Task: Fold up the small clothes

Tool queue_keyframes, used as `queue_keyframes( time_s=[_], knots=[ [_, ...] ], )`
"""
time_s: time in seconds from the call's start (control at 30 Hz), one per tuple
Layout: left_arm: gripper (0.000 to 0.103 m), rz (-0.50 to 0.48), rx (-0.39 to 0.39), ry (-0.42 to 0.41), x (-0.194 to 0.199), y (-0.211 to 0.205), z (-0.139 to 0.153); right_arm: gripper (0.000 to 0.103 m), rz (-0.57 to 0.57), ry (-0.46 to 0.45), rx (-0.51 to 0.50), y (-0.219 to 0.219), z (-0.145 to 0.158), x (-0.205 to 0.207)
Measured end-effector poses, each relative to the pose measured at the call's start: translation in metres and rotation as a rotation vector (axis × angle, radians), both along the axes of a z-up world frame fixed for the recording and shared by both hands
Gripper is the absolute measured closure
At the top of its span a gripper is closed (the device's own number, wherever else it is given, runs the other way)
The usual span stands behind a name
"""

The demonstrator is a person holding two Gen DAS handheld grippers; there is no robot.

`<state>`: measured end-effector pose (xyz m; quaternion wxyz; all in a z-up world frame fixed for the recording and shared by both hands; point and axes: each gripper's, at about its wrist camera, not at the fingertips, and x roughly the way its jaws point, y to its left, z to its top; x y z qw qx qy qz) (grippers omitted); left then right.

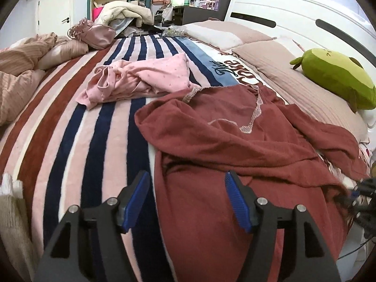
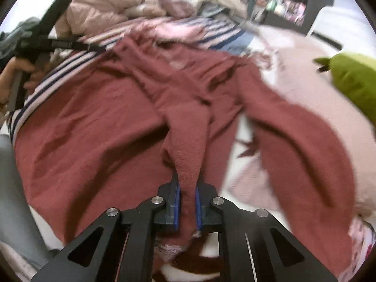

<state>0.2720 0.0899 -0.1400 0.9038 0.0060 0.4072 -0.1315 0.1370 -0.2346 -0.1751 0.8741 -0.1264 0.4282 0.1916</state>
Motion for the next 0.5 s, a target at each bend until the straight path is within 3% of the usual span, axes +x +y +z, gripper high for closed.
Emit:
queue_keyframes(
  time_s=[0.2,0.3,0.4,0.5],
  knots=[
    [0.040,0.005,0.002,-0.002,-0.007,-0.001,0.003,0.100,-0.057,-0.135,-0.052,-0.026,0.038,-0.018],
    [0.040,0.004,0.001,0.000,-0.010,-0.002,0.005,0.100,-0.038,-0.143,-0.069,-0.033,0.050,-0.030],
    [0.040,-0.008,0.007,0.003,-0.013,-0.003,0.005,0.100,0.017,-0.081,-0.076,-0.030,0.045,-0.043],
    [0.040,-0.009,0.015,0.009,-0.014,-0.004,0.003,0.099,0.078,0.084,-0.020,-0.026,0.023,-0.051]
  ],
)
